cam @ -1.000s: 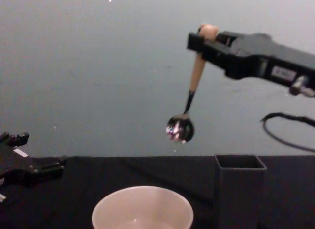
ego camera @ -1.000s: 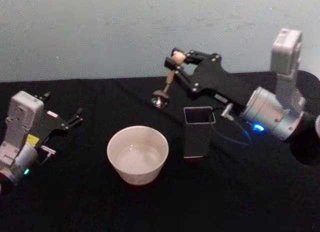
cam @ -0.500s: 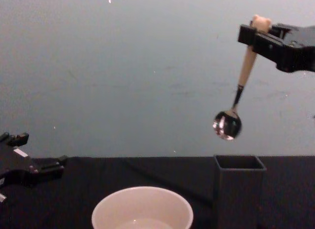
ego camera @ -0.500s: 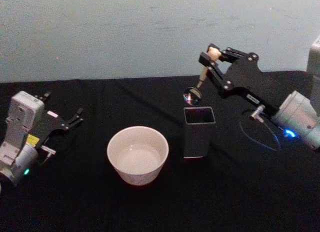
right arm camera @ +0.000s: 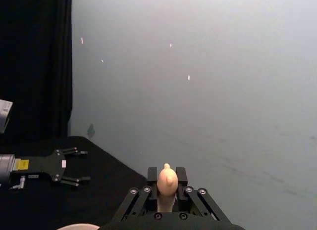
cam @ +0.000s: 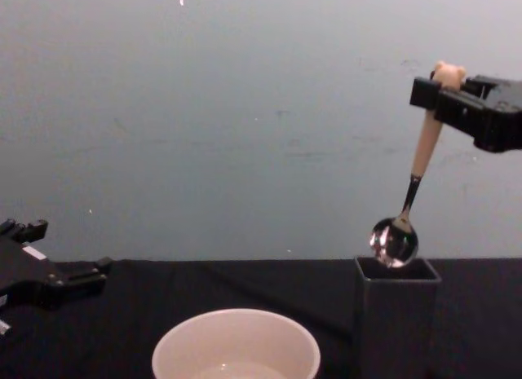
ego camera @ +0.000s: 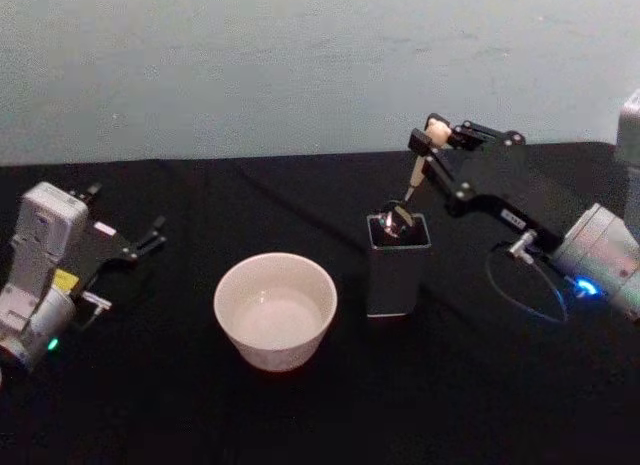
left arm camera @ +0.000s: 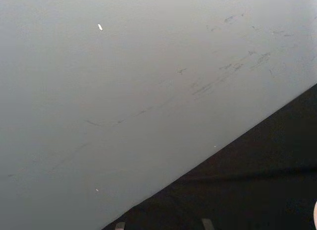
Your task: Pick up the stirring spoon with one hand, stir inside the cup, then place it back in its original position.
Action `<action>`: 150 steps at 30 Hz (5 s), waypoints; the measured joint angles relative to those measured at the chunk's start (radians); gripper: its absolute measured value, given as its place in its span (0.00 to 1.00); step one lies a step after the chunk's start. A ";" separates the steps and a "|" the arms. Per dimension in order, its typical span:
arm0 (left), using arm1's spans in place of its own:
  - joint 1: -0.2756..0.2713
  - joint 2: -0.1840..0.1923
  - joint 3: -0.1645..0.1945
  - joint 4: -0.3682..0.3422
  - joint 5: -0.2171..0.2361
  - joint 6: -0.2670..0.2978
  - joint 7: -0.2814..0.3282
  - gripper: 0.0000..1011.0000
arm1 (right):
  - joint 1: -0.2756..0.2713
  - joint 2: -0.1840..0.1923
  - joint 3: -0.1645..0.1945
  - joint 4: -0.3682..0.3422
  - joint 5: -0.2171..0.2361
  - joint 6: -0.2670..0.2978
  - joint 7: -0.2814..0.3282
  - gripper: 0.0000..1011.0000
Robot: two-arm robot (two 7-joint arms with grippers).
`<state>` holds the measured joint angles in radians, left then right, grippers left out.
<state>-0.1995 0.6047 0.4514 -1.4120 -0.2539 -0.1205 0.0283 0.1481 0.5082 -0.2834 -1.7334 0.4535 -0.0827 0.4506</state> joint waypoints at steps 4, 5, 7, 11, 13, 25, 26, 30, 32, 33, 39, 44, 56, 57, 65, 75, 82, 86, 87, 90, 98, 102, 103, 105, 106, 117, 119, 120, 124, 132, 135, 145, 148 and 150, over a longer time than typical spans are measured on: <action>0.000 0.000 0.000 0.000 0.000 0.000 0.000 0.99 | 0.007 -0.014 -0.007 0.020 -0.002 0.008 -0.006 0.21; 0.000 0.000 0.000 0.000 0.000 0.000 0.000 0.99 | 0.010 -0.019 -0.009 0.027 -0.004 0.010 -0.008 0.21; 0.000 0.000 0.000 0.000 0.000 0.000 0.000 0.99 | 0.013 -0.024 -0.011 0.033 -0.005 0.012 -0.010 0.21; 0.000 0.000 0.000 0.000 0.000 0.000 0.000 0.99 | 0.016 -0.034 -0.016 0.047 -0.008 0.022 -0.015 0.21; 0.000 0.000 0.000 0.000 0.000 0.000 0.000 0.99 | 0.017 -0.039 -0.020 0.055 -0.009 0.031 -0.019 0.21; 0.000 0.000 0.000 0.000 0.000 0.000 0.000 0.99 | 0.019 -0.078 -0.028 0.103 -0.021 0.105 -0.077 0.21; 0.000 0.000 0.000 0.000 0.000 0.000 0.000 0.99 | 0.018 -0.082 -0.028 0.106 -0.021 0.110 -0.080 0.21; 0.000 0.000 0.000 0.000 0.000 0.000 0.000 0.99 | 0.015 -0.097 -0.028 0.121 -0.016 0.132 -0.094 0.21; 0.000 0.000 0.000 0.000 0.000 0.000 0.000 0.99 | 0.015 -0.101 -0.028 0.126 -0.015 0.136 -0.096 0.21; 0.000 0.000 0.000 0.000 0.000 0.000 0.000 0.99 | 0.015 -0.103 -0.028 0.129 -0.014 0.138 -0.097 0.21; 0.000 0.000 0.000 0.000 0.000 0.000 0.000 0.99 | 0.015 -0.114 -0.029 0.147 -0.015 0.147 -0.105 0.21; 0.000 0.000 0.000 0.000 0.000 0.000 0.000 0.99 | 0.016 -0.120 -0.032 0.158 -0.017 0.153 -0.107 0.21; 0.000 0.000 0.000 0.000 0.000 0.000 0.000 0.99 | 0.014 -0.129 -0.041 0.178 -0.030 0.162 -0.109 0.21; 0.000 0.000 0.000 0.000 0.000 0.000 0.000 0.99 | 0.014 -0.130 -0.041 0.179 -0.031 0.163 -0.109 0.21; 0.000 0.000 0.000 0.000 0.000 0.000 0.000 0.99 | 0.017 -0.131 -0.048 0.192 -0.043 0.171 -0.108 0.21; 0.000 0.000 0.000 0.000 0.000 0.000 0.000 0.99 | 0.017 -0.131 -0.048 0.191 -0.043 0.171 -0.107 0.21; 0.000 0.000 0.000 0.000 0.000 0.000 0.000 0.99 | 0.016 -0.131 -0.048 0.190 -0.042 0.170 -0.106 0.26; 0.000 0.000 0.000 0.000 0.000 0.000 0.000 0.99 | 0.016 -0.130 -0.047 0.190 -0.042 0.170 -0.106 0.39; 0.000 0.000 0.000 0.000 0.000 0.000 0.000 0.99 | 0.016 -0.130 -0.047 0.190 -0.042 0.170 -0.106 0.44; 0.000 0.000 0.000 0.000 0.000 0.000 0.000 0.99 | 0.016 -0.130 -0.047 0.190 -0.041 0.170 -0.106 0.52; 0.000 0.000 0.000 0.000 0.000 0.000 0.000 0.99 | 0.016 -0.130 -0.047 0.189 -0.041 0.169 -0.106 0.75; 0.000 0.000 0.000 0.000 0.000 0.000 0.000 0.99 | 0.016 -0.130 -0.047 0.189 -0.041 0.169 -0.106 0.89; 0.000 0.000 0.000 0.000 0.000 0.000 0.000 0.99 | 0.016 -0.130 -0.047 0.189 -0.041 0.169 -0.106 0.91; 0.000 0.000 0.000 0.000 0.000 0.000 0.000 0.99 | 0.016 -0.130 -0.047 0.189 -0.041 0.169 -0.106 0.94; 0.000 0.000 0.000 0.000 0.000 0.000 0.000 0.99 | 0.016 -0.130 -0.047 0.189 -0.041 0.169 -0.106 0.99; 0.000 0.000 0.000 0.000 0.000 0.000 0.000 0.99 | 0.025 -0.137 -0.006 0.163 -0.039 0.092 -0.113 0.99; 0.000 0.000 0.000 0.000 0.000 0.000 0.000 0.99 | 0.028 -0.145 0.019 0.155 -0.047 0.062 -0.137 0.99; 0.000 0.000 0.000 0.000 0.000 0.000 0.000 0.99 | 0.031 -0.154 0.039 0.155 -0.061 0.042 -0.165 0.99; 0.000 0.000 0.000 0.000 0.000 0.000 0.000 0.99 | 0.037 -0.172 0.070 0.178 -0.118 0.011 -0.241 0.99; 0.000 0.000 0.000 0.000 0.000 0.000 0.000 0.99 | 0.039 -0.182 0.079 0.255 -0.209 0.023 -0.308 0.99; 0.000 0.000 0.000 0.000 0.000 0.000 0.000 0.99 | 0.030 -0.180 0.067 0.289 -0.236 0.046 -0.304 0.99; 0.000 0.000 0.000 0.000 0.000 0.000 0.000 0.99 | 0.018 -0.184 0.046 0.352 -0.283 0.090 -0.269 0.99; 0.000 0.000 0.000 0.000 0.000 0.000 0.000 0.99 | 0.019 -0.189 0.047 0.361 -0.292 0.095 -0.268 0.99; 0.000 0.000 0.000 0.000 0.000 0.000 0.000 0.99 | 0.019 -0.188 0.047 0.361 -0.292 0.095 -0.268 0.99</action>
<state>-0.1995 0.6047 0.4514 -1.4119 -0.2539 -0.1205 0.0283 0.1673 0.3199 -0.2368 -1.3720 0.1613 0.0126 0.1825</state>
